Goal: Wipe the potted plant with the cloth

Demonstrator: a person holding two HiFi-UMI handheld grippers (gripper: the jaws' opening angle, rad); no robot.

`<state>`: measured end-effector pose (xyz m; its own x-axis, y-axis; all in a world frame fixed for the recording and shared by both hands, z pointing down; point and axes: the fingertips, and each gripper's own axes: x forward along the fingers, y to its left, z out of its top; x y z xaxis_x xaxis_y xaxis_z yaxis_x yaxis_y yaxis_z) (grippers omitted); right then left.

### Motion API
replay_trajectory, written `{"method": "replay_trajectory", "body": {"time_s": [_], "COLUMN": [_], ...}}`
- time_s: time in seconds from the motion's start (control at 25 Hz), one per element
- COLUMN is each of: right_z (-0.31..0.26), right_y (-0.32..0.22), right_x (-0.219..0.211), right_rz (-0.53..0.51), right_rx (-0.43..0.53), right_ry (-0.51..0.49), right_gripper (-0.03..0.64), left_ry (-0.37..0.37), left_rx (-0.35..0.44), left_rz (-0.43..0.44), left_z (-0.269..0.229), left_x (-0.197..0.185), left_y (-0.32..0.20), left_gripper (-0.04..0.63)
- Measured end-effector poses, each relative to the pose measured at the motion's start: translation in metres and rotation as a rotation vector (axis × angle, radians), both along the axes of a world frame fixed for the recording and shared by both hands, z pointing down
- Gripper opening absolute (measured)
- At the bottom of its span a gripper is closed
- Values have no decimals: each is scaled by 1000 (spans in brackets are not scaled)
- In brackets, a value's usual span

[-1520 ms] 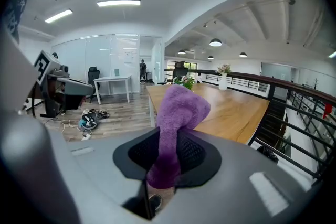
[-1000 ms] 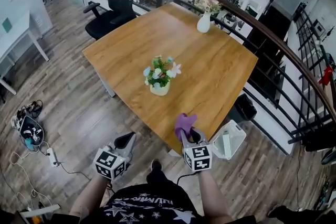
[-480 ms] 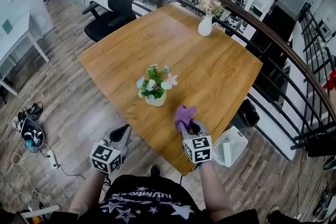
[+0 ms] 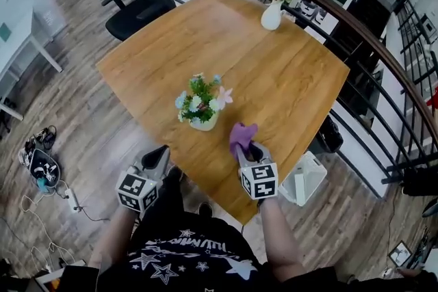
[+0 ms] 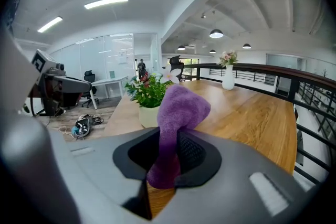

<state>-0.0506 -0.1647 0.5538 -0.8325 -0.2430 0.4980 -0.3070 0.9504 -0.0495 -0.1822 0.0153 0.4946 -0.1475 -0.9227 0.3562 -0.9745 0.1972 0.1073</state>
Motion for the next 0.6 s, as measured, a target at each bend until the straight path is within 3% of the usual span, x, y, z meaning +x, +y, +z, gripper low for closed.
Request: {"method": "replay_trajectory", "body": {"time_s": [0.08,0.2,0.32,0.52,0.6], "right_z": [5,12,10,6,7], "right_y": [-6,-14,-22,-37,-40], "right_x": [-3,-9,-21,-36,-44], "right_rz": [25,73,107,168,165], "right_rx": [-1,-3,1,10,13], "right_ry": [13,35,49,73,84], "right_gripper": [81,81,81,81,81], "left_ry": [11,32,-1,-6,-46], "left_rx": [-4,-34,-76,-112,-130], "left_rz": [28,138,280,462,513], "left_z": [8,24,37,58,69], "left_x": [-10,-15,-21,-29,-36], "left_y": [-11,-30,-47,-73,-80], "left_gripper": [2,103,173,403,450]}}
